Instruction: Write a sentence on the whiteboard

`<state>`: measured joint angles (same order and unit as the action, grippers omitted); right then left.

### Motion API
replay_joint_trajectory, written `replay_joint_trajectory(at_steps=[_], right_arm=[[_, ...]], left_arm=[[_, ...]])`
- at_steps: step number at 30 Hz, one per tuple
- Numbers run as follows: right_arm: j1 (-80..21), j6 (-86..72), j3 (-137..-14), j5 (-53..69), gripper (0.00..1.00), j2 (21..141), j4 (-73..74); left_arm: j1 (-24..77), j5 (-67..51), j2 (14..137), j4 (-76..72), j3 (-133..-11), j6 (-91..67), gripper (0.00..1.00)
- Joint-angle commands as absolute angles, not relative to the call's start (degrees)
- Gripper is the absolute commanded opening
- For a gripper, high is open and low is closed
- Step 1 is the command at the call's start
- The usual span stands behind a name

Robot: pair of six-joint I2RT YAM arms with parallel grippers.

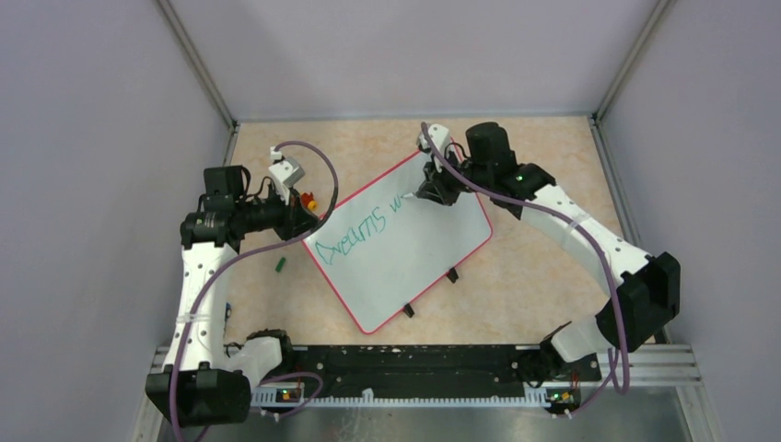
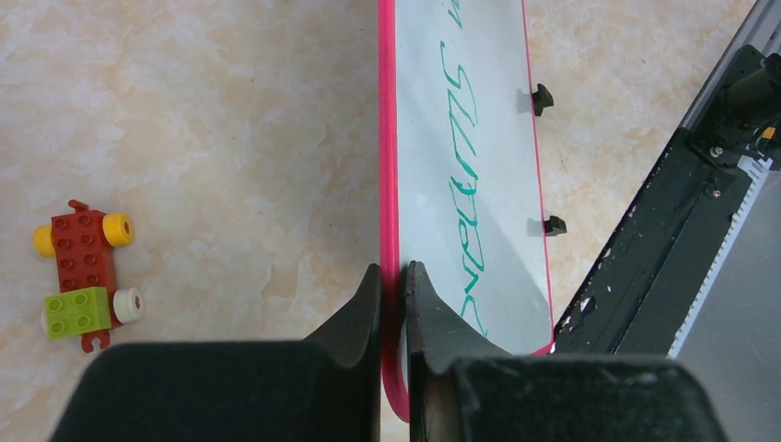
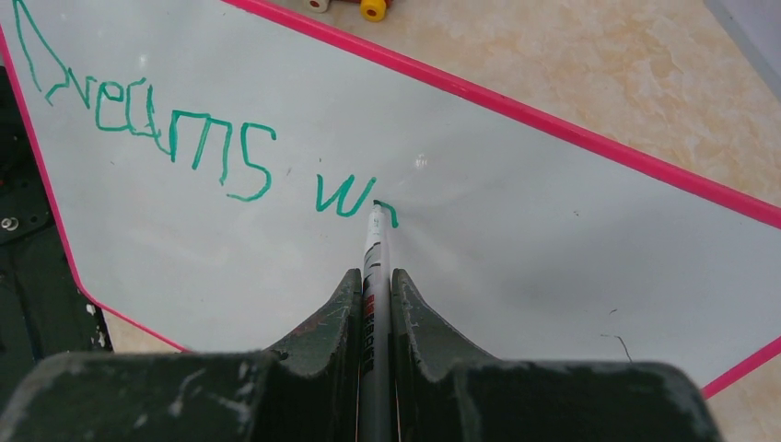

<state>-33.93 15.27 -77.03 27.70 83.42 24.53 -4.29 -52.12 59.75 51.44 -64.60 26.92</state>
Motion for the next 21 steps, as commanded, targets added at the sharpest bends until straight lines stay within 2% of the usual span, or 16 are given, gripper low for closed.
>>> replay_joint_trajectory(at_steps=[1,21], right_arm=[[-34.8,16.1,-76.8,27.6,0.0,83.0,22.2],[-32.2,18.6,-73.4,25.4,0.0,80.2,23.5]], left_arm=[[-3.3,-52.3,59.8,51.0,-63.6,28.4,0.0],[-3.3,-52.1,59.8,51.0,-63.6,28.3,0.0]])
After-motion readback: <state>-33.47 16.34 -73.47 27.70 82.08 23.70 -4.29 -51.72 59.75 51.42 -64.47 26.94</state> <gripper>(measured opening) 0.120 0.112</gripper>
